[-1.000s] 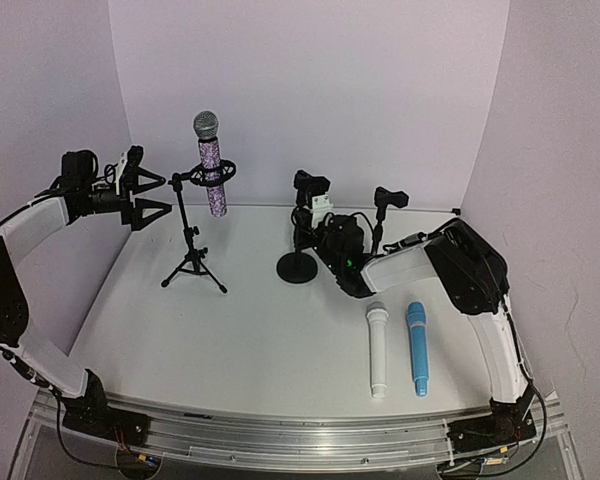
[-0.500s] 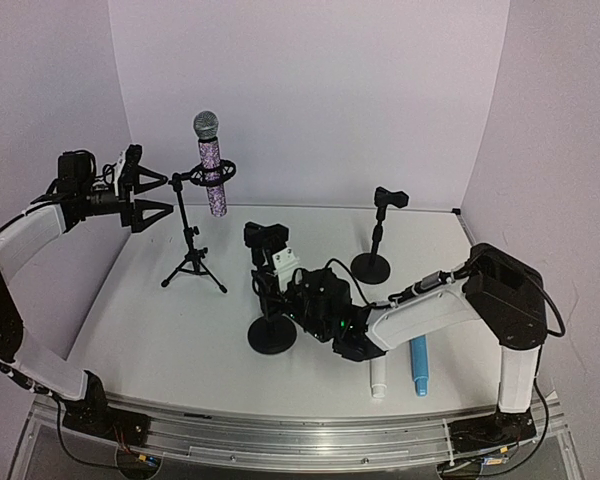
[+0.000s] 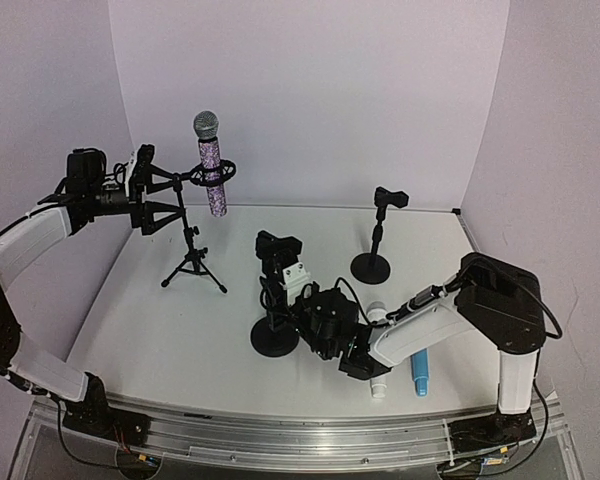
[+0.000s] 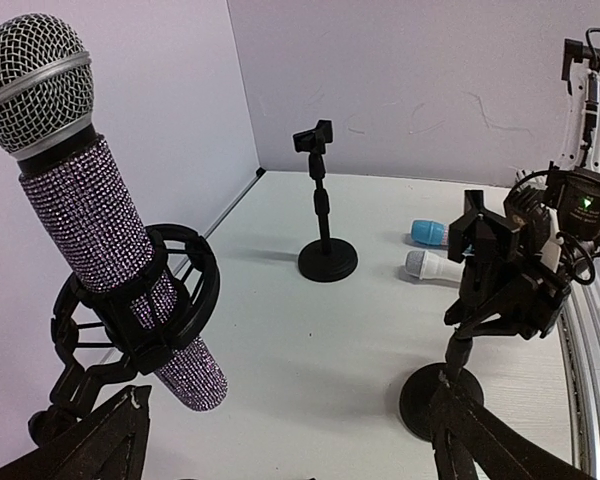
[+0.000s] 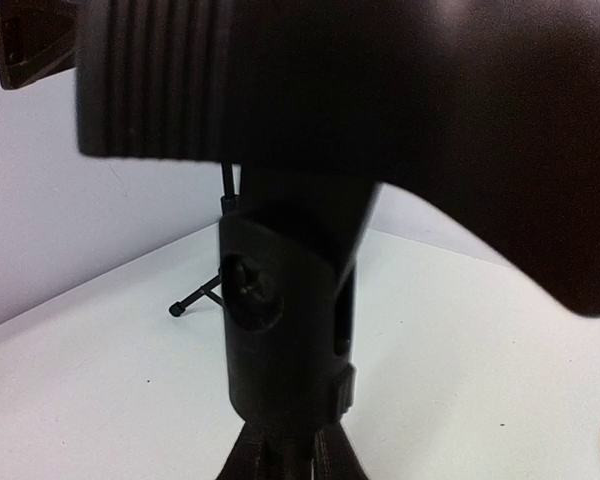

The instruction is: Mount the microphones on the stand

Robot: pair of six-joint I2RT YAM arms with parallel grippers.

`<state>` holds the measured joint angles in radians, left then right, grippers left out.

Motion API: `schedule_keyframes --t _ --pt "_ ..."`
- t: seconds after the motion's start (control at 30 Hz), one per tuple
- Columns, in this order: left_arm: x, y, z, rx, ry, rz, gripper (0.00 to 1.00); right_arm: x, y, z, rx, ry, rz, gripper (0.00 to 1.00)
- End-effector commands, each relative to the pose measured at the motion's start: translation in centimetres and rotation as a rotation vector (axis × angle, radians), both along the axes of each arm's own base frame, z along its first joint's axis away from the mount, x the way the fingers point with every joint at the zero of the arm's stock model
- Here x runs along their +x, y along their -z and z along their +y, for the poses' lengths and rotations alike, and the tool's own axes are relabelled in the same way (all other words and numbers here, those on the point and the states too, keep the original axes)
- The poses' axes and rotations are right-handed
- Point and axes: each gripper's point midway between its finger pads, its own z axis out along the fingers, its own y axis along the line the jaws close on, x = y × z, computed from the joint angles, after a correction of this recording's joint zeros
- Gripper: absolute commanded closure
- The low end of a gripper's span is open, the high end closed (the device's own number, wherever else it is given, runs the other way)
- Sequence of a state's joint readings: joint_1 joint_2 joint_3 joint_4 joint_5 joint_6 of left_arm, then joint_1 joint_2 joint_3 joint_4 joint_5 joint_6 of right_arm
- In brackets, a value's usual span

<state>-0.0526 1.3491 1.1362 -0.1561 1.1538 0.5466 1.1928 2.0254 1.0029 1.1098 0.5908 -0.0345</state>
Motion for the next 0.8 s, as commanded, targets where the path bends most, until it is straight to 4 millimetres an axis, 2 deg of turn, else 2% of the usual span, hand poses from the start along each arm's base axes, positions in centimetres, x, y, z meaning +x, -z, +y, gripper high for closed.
schedule_keyframes --t 0.0,0.03,0.07,0.2,0.27,0.4,0.47,0.53,0.63,0.77 --pt "-1.0 -1.3 -0.5 0.011 0.0 -0.063 0.03 -0.9 -1.6 -0.4 0.073 -0.005 -0.033 0.64" --pt "-1.1 -1.3 -0.7 0.013 0.001 -0.068 0.03 -1.1 -1.4 -0.4 0.07 -0.012 -0.03 0.53" --pt "-1.3 -1.5 -0.9 0.009 0.001 -0.072 0.03 -1.2 -1.5 -0.4 0.069 -0.021 -0.031 0.48" --pt "-2.4 -2.6 -1.5 -0.022 0.014 -0.095 0.03 -1.8 -1.8 -0.6 0.062 -0.04 -0.035 0.39" --pt "-3.3 -3.1 -2.0 -0.035 0.03 -0.104 0.03 -2.4 -1.6 -0.8 0.037 -0.052 -0.027 0.31" --pt "-5.1 -3.2 -3.2 -0.052 0.038 -0.074 0.06 -3.8 0.1 -2.6 -0.094 -0.065 0.109 0.2" --pt "-5.8 -2.6 -4.1 -0.051 0.027 -0.046 0.07 -4.2 0.8 -4.7 -0.167 -0.026 0.234 0.2" --pt "-7.3 -2.1 -4.9 -0.05 0.042 -0.041 0.06 -4.6 3.0 -8.0 -0.313 0.063 0.366 0.2" --pt "-9.4 -1.4 -6.2 -0.051 0.082 -0.023 0.04 -5.7 3.9 -12.9 -0.424 0.16 0.511 0.19" --pt "-10.3 -0.7 -7.1 -0.044 0.105 0.018 0.04 -6.5 5.5 -19.0 -0.506 0.291 0.758 0.2"
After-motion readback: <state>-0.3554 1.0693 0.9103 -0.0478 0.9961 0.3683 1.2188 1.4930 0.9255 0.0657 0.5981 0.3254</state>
